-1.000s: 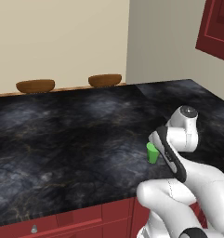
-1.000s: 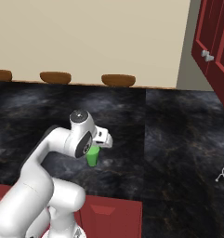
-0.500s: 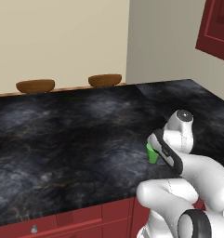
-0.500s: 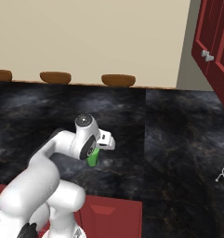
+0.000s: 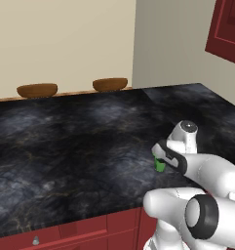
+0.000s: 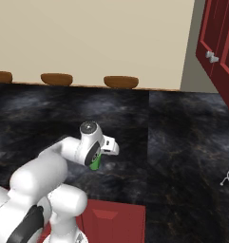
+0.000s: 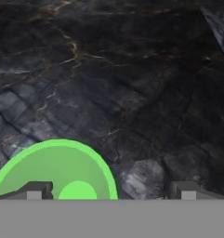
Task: Pick the cup and jar and place them in the sink. Then turn on the water.
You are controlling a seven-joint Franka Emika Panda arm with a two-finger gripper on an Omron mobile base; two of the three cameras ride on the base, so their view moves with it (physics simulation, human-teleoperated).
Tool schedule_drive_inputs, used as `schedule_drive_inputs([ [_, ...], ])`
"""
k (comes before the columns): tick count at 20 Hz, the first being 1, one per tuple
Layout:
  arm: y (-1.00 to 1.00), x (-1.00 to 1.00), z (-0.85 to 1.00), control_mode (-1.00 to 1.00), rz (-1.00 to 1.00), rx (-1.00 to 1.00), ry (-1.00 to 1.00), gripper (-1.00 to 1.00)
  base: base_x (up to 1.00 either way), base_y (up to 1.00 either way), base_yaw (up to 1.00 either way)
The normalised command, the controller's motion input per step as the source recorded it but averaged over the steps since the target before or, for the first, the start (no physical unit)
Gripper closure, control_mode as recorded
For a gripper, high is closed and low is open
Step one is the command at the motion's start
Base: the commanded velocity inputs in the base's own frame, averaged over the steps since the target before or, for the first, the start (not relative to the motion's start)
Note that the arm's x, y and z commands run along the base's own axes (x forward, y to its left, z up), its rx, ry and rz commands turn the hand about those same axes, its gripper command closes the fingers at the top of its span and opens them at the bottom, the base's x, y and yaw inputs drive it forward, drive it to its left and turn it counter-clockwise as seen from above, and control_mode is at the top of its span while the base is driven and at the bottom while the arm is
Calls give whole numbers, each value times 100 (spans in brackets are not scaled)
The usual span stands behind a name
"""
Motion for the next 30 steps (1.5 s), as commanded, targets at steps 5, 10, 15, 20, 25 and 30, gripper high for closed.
schedule_drive_inputs([
  [5, -5, 23, -21, -100, 0, 0, 0, -100, 0, 0, 0],
  [10, -6, 20, -20, -100, 0, 0, 0, -100, 0, 0, 0],
  [15, 0, 11, -14, -100, 0, 0, 0, 100, 0, 0, 0],
  [20, 0, 0, 0, -100, 0, 0, 0, 100, 0, 0, 0],
  [25, 0, 0, 0, -100, 0, 0, 0, 100, 0, 0, 0],
  [30, 0, -2, 0, -100, 0, 0, 0, 100, 0, 0, 0],
])
